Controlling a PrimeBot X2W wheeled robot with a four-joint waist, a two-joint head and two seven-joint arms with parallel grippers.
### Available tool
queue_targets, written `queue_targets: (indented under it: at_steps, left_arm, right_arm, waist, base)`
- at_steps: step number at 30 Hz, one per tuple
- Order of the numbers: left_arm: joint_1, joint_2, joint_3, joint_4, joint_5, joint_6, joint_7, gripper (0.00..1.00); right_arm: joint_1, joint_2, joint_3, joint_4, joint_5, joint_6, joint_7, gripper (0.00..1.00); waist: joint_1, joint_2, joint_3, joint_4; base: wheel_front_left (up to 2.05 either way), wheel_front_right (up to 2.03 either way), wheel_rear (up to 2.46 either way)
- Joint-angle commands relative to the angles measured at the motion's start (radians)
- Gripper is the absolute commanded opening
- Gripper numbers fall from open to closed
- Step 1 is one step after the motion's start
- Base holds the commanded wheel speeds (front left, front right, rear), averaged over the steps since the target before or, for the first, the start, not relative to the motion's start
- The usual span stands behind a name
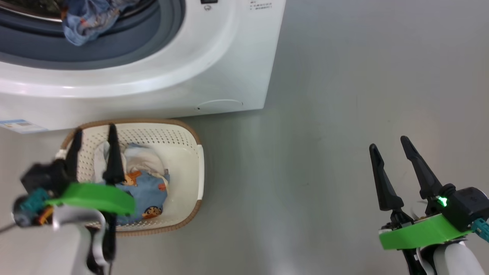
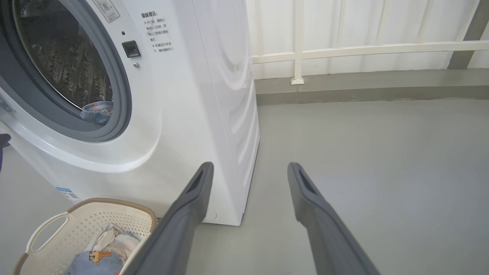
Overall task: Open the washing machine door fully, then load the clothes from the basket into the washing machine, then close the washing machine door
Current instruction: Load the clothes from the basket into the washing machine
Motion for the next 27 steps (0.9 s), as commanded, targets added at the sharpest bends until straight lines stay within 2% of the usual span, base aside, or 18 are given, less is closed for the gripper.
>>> queue_targets:
  at_steps: [1, 6, 13, 19, 27]
  left_arm:
    - [-0.049, 0.032, 0.047, -0.004, -0.009, -0.009, 0.001, 1.0]
    - [-0.186, 0.057, 0.072, 0.075, -0.039, -0.043, 0.03, 1.0]
    - [-0.381, 0.115, 0.098, 0.162, -0.083, -0.094, 0.122, 1.0]
    - [-0.54, 0.196, 0.102, 0.244, -0.103, -0.132, 0.259, 1.0]
    - [-0.648, 0.27, 0.122, 0.34, -0.141, -0.149, 0.399, 1.0]
  right_arm:
    - [-0.016, -0.007, 0.03, -0.027, 0.003, 0.009, -0.004, 1.0]
    - [-0.049, -0.007, 0.04, -0.024, 0.012, 0.009, -0.005, 1.0]
    - [-0.094, 0.002, 0.048, -0.031, 0.026, 0.009, -0.006, 1.0]
    - [-0.117, 0.013, 0.056, -0.029, 0.038, 0.009, -0.006, 1.0]
    - [-0.13, 0.031, 0.078, -0.017, 0.049, 0.009, -0.006, 1.0]
  waist:
    - [-0.0001, 0.0, 0.038, -0.01]
    - [-0.0001, 0.0, 0.089, -0.028]
    - [-0.0001, 0.0, 0.149, -0.062]
    - [-0.0001, 0.0, 0.174, -0.106]
    - [-0.0001, 0.0, 0.186, -0.157]
  base:
    - [0.0, 0.0, 0.0]
    - [0.0, 0.0, 0.0]
    - [0.0, 0.0, 0.0]
    - [0.0, 0.0, 0.0]
    - [0.0, 0.0, 0.0]
